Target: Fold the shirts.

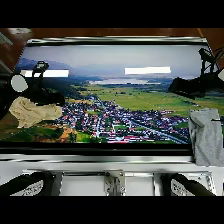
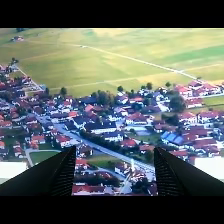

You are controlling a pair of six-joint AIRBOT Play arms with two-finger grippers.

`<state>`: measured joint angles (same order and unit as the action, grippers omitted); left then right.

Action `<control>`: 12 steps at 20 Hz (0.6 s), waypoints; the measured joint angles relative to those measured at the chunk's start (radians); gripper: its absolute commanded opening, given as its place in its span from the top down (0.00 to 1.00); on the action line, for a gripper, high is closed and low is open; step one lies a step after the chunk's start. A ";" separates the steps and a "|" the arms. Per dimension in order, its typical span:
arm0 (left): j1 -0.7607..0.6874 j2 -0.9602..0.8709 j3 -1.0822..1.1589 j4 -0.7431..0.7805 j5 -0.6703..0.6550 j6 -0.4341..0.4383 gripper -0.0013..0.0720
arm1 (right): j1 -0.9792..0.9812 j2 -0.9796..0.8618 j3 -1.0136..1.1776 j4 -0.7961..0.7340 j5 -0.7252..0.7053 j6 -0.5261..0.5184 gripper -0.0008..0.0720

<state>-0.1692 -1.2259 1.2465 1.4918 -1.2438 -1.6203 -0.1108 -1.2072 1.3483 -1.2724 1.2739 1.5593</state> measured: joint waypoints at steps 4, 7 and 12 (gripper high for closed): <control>0.032 -0.027 0.002 0.110 -0.006 -0.051 0.01 | 0.000 0.000 0.000 0.002 -0.022 -0.001 0.17; 0.172 -0.073 0.004 0.189 -0.035 -0.130 0.01 | 0.000 0.000 0.000 -0.005 -0.028 -0.008 0.17; 0.443 -0.164 0.006 0.128 0.047 -0.190 0.01 | 0.000 0.000 0.000 -0.015 -0.029 -0.025 0.17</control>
<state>0.2737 -1.3903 1.2526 1.6199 -1.1965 -1.8103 -0.1108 -1.2076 1.3483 -1.2877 1.2453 1.5345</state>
